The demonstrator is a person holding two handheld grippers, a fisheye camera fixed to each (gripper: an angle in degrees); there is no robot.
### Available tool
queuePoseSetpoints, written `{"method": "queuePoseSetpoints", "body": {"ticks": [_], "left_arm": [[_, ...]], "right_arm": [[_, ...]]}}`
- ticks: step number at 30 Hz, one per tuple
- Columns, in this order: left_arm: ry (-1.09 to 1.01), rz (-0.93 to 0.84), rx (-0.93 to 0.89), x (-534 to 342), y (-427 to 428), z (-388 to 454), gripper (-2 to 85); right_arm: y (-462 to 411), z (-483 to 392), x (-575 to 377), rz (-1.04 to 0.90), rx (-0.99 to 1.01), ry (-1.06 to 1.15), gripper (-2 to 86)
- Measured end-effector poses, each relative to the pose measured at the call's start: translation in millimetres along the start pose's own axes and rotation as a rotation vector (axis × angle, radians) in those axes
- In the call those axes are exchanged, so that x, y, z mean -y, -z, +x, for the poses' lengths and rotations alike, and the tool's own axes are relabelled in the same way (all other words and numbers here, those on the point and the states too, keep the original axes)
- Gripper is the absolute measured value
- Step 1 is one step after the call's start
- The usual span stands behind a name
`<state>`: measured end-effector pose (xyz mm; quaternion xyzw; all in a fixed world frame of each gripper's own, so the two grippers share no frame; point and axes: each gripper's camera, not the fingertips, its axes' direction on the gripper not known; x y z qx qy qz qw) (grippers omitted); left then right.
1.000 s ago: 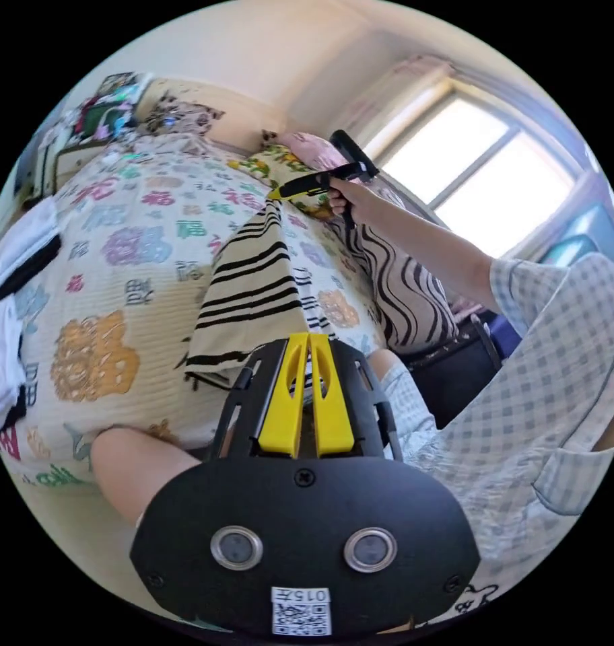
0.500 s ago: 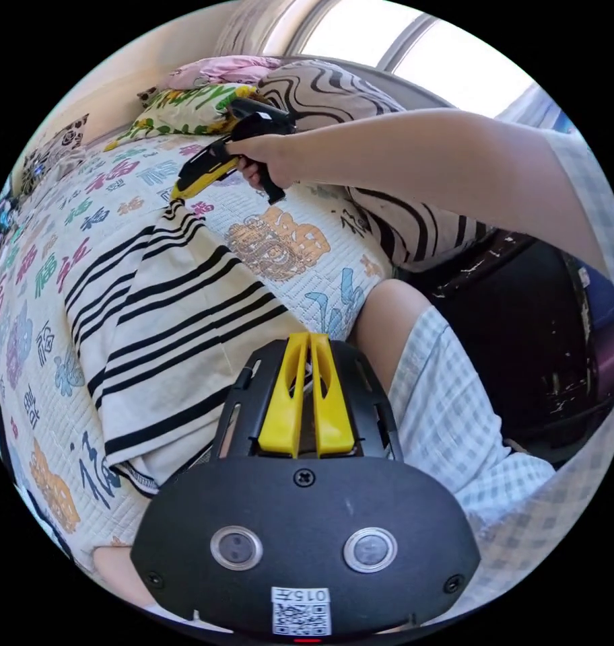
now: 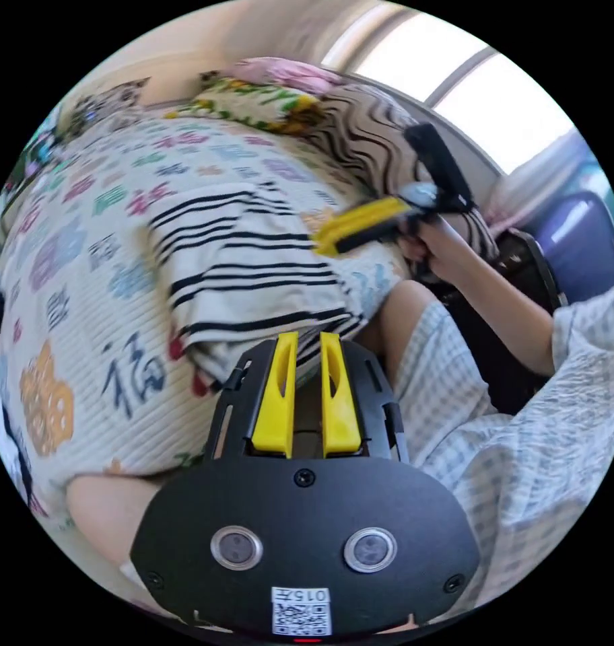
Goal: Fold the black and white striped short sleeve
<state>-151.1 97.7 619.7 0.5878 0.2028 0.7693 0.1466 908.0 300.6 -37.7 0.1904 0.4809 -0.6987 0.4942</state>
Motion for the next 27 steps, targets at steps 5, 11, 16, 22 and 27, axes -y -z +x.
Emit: {"method": "queuePoseSetpoints", "body": {"ticks": [5,11,16,22,27], "left_arm": [[0.240,0.029,0.053,-49,21,-87,7.0],[0.213,0.037,0.110,-58,11,-79,8.7],[0.140,-0.045,0.191,-51,-40,-57,10.2],[-0.041,-0.115,0.307,-46,-98,-13,9.8],[-0.053,-0.146,0.353,-55,-116,-21,5.4]], "right_arm": [[-81,-74,31,-0.245,-0.145,0.100,10.4],[-22,-78,29,-0.180,-0.154,0.020,0.7],[37,-68,-14,-0.105,-0.214,-0.140,-0.1],[50,-59,-39,-0.112,-0.171,-0.237,-0.1],[40,-61,-17,-0.192,-0.187,-0.207,0.1]]}}
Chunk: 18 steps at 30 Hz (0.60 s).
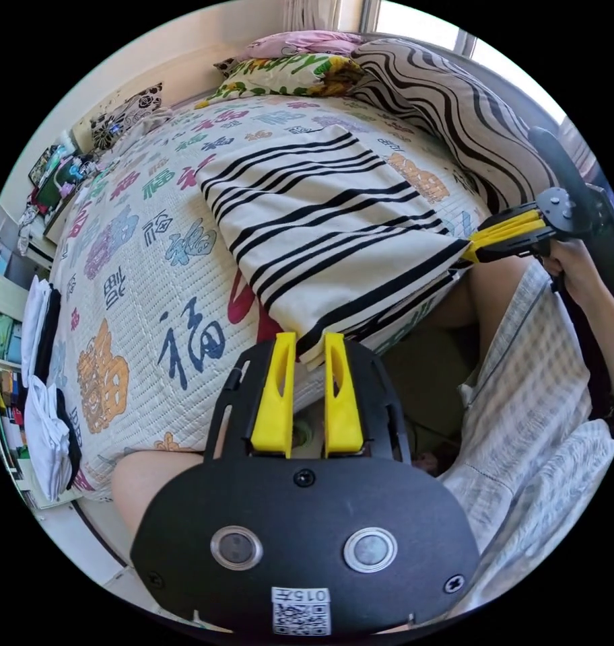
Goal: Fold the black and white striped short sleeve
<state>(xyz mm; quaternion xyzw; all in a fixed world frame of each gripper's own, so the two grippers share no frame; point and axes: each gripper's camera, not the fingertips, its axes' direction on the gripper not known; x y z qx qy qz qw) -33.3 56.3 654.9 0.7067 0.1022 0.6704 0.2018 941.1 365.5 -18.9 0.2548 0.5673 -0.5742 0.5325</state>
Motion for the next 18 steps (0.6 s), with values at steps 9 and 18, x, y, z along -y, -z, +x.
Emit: {"method": "queuePoseSetpoints", "body": {"ticks": [9,18], "left_arm": [[0.149,0.035,-0.153,-40,9,-69,1.8],[0.213,-0.004,-0.189,-74,8,-114,5.6]], "right_arm": [[-6,-31,23,-0.098,-0.073,0.135,0.2],[21,17,14,-0.065,-0.008,0.035,4.9]]}}
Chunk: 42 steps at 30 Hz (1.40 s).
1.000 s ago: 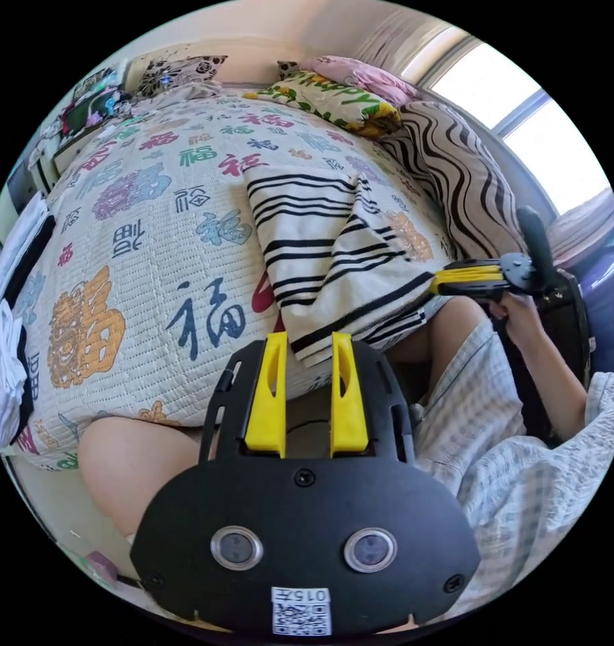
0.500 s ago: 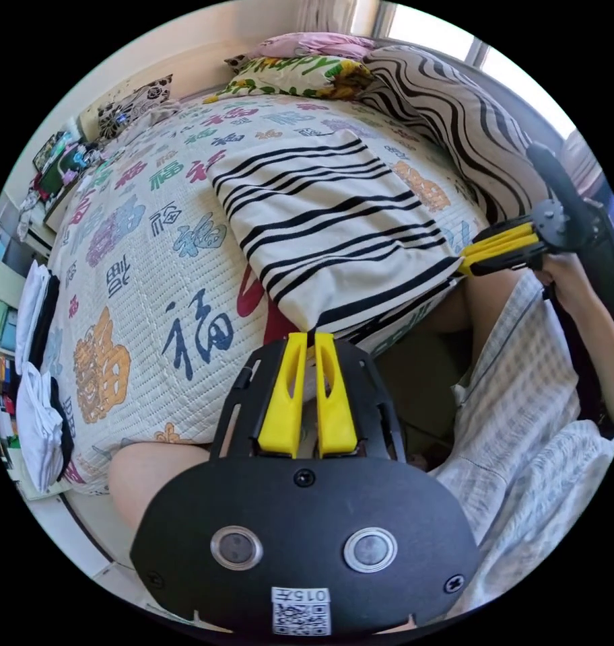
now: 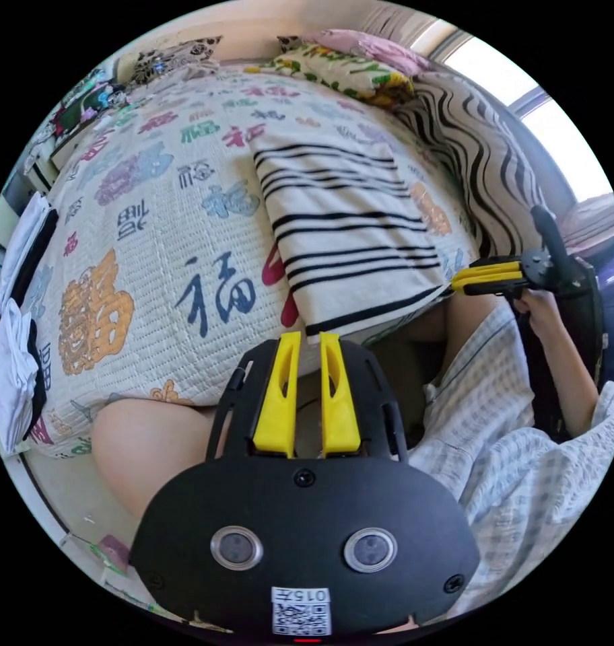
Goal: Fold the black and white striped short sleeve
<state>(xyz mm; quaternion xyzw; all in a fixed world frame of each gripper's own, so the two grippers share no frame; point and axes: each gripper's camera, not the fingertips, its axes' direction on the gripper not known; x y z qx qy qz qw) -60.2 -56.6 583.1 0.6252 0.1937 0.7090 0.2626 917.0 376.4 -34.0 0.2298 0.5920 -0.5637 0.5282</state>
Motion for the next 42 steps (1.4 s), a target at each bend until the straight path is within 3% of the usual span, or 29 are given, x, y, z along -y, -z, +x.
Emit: {"method": "queuePoseSetpoints", "body": {"ticks": [6,11,14,16,20,23,31,39,42], "left_arm": [[-0.096,0.061,-0.093,32,-4,-1,6.5],[-0.177,-0.136,0.065,21,-71,-7,4.3],[-0.188,-0.146,0.041,7,-60,-34,3.1],[-0.153,-0.100,-0.019,4,-38,-64,3.3],[-0.001,0.241,-0.358,22,31,-184,7.4],[0.089,0.320,-0.475,63,34,-274,11.6],[0.163,0.220,-0.674,143,-37,-395,15.4],[0.083,0.204,-0.875,168,-83,-400,13.3],[0.026,0.131,-0.892,176,-90,-383,7.8]], "right_arm": [[20,60,5,0.151,0.104,-0.146,3.7],[-38,60,9,-0.101,0.080,-0.037,0.5],[-31,82,-7,-0.060,0.175,-0.043,0.1],[-11,104,-19,0.055,0.296,-0.047,0.2],[38,201,-49,0.451,0.546,-0.159,3.0],[39,278,-44,0.607,0.729,-0.222,8.3],[-18,383,19,0.559,0.872,-0.311,14.6],[-53,392,79,0.418,0.991,-0.185,12.3],[-56,384,96,0.363,0.991,-0.151,8.0]]}}
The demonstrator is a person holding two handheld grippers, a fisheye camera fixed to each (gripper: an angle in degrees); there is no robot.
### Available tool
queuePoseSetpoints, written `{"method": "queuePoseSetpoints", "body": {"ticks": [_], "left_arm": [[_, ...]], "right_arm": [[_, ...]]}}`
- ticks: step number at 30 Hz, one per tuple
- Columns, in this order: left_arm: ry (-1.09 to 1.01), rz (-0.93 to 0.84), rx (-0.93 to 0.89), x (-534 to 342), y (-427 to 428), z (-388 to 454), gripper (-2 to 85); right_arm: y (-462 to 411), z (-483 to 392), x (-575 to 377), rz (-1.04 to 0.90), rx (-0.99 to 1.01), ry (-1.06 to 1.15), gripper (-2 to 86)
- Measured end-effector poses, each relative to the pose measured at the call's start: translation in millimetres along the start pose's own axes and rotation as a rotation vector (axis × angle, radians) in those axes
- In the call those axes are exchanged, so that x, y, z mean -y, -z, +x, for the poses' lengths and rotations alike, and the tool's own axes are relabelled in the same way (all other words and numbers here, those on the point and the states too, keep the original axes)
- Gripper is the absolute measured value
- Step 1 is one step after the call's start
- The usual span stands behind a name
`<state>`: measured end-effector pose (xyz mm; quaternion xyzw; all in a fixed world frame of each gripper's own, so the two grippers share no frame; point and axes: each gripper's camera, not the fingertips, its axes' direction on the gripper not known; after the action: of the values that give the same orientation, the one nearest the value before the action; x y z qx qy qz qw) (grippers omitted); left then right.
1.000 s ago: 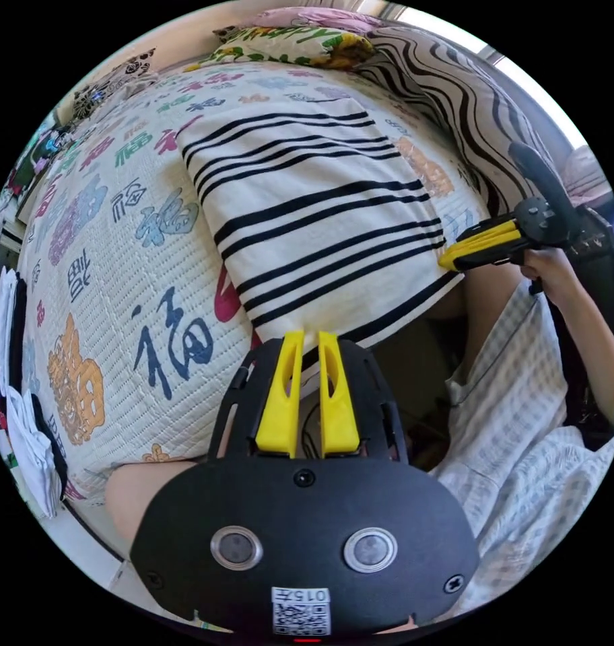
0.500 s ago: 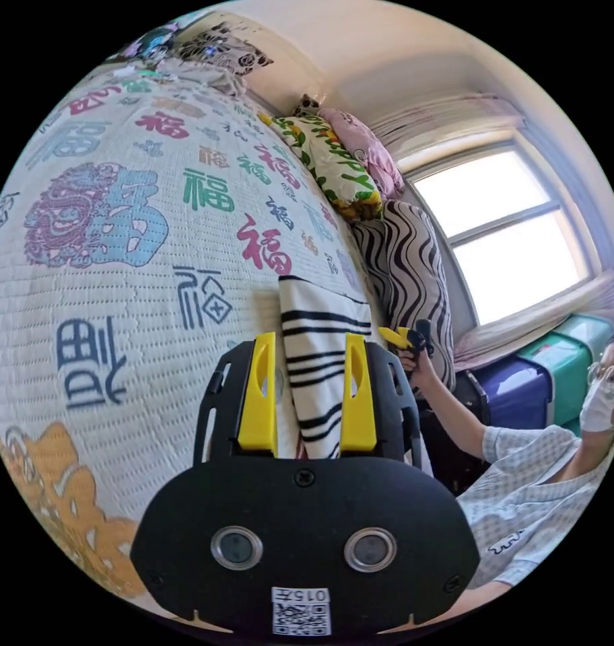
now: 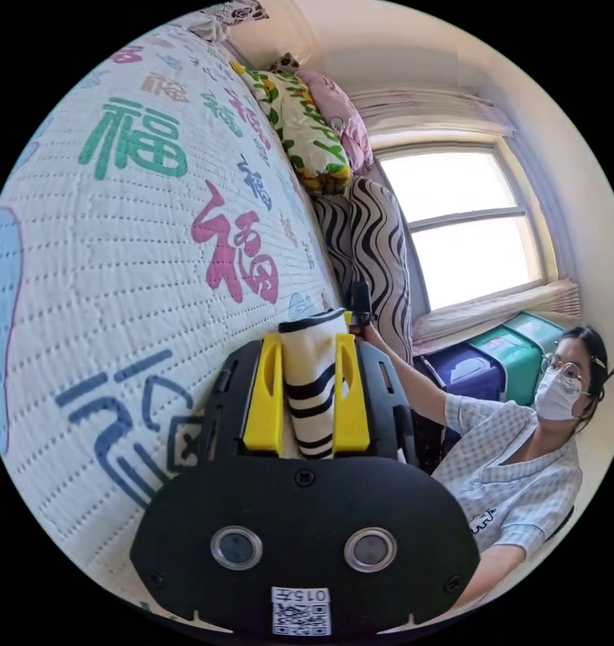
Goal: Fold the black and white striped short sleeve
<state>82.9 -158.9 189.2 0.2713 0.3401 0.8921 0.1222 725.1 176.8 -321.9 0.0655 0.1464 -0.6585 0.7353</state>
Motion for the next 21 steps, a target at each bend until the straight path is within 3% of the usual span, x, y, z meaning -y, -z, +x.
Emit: {"method": "queuePoseSetpoints", "body": {"ticks": [2,7,12,15,21], "left_arm": [[-0.013,-0.035,-0.002,0,0,6,2.2],[-0.154,-0.108,0.098,12,-1,60,0.4],[-0.374,-0.073,0.195,9,7,150,0.2],[-0.538,-0.129,0.270,-25,1,215,0.2],[-0.791,-0.219,0.354,-176,-18,326,0.4]], "right_arm": [[-2,-5,2,-0.014,-0.002,-0.002,5.5],[1,-58,9,-0.035,-0.164,0.106,4.7],[9,-133,10,0.024,-0.252,0.259,4.5],[0,-190,-11,0.003,-0.324,0.380,4.5],[-47,-296,-114,-0.076,-0.409,0.584,4.6]]}}
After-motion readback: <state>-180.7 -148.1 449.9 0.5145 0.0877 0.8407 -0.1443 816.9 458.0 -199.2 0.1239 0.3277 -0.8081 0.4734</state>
